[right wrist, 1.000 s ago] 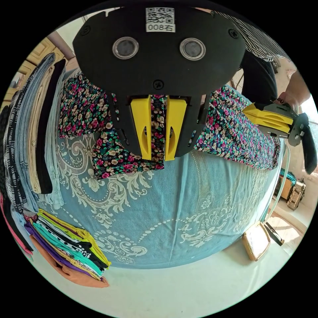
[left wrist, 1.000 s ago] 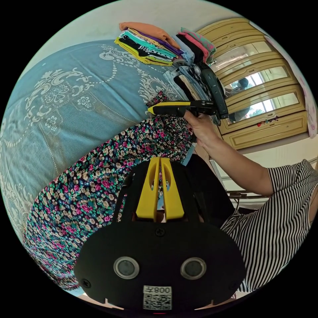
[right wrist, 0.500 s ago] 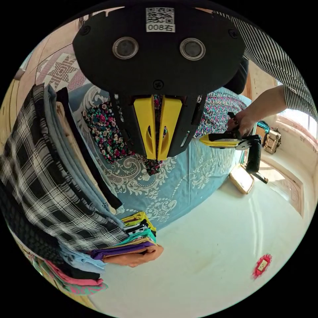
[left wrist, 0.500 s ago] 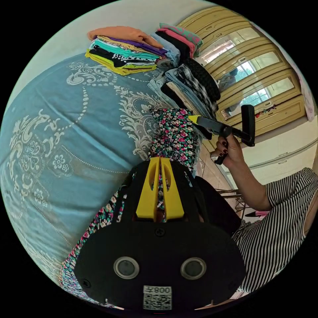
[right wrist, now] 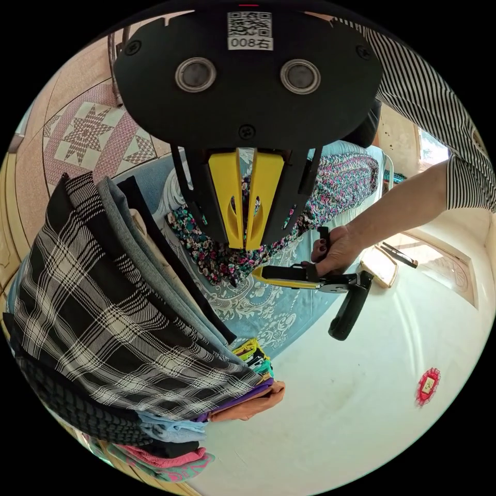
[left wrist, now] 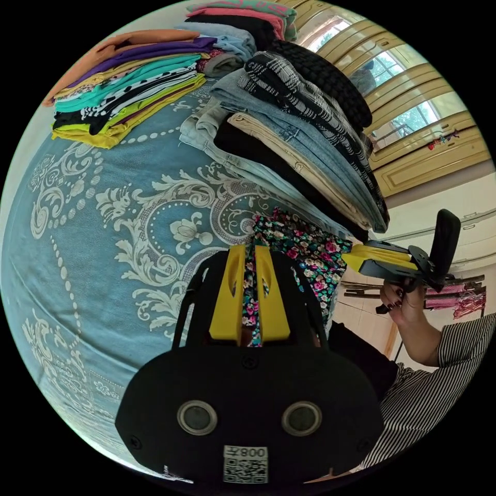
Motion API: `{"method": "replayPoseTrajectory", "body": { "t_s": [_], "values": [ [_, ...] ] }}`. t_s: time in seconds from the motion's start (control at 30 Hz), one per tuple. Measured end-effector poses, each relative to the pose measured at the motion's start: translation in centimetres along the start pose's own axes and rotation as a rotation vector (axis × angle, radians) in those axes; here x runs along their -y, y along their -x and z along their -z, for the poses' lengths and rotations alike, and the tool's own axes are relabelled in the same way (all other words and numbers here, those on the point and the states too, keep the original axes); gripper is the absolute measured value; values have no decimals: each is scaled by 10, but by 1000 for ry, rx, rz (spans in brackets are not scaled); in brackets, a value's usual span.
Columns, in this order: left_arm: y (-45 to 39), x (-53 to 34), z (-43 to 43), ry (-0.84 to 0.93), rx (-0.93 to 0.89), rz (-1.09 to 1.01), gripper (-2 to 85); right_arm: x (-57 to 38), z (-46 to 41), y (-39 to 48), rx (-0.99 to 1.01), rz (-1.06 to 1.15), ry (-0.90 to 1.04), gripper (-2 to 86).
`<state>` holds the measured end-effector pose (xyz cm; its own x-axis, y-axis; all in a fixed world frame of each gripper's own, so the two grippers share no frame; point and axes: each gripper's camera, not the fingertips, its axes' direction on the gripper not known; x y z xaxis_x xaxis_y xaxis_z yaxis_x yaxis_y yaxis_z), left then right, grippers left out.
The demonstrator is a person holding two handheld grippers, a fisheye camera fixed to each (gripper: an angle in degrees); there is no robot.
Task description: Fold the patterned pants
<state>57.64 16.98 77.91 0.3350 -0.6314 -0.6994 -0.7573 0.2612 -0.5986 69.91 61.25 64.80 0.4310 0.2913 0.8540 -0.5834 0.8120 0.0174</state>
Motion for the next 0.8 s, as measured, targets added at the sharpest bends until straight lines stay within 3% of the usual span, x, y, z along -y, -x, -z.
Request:
{"method": "replayPoseTrajectory", "body": {
  "t_s": [0.2, 0.6, 0.8],
  "values": [
    [-7, 38, -17, 13, -2, -5, 11, -4, 8, -25, 24, -29, 7, 3],
    [-22, 86, 5, -186, -43, -15, 7, -11, 57, -55, 64, -20, -61, 3],
    [-36, 125, -16, -130, -18, -61, 6, -19, 78, -81, 16, -58, -69, 3]
  ]
}}
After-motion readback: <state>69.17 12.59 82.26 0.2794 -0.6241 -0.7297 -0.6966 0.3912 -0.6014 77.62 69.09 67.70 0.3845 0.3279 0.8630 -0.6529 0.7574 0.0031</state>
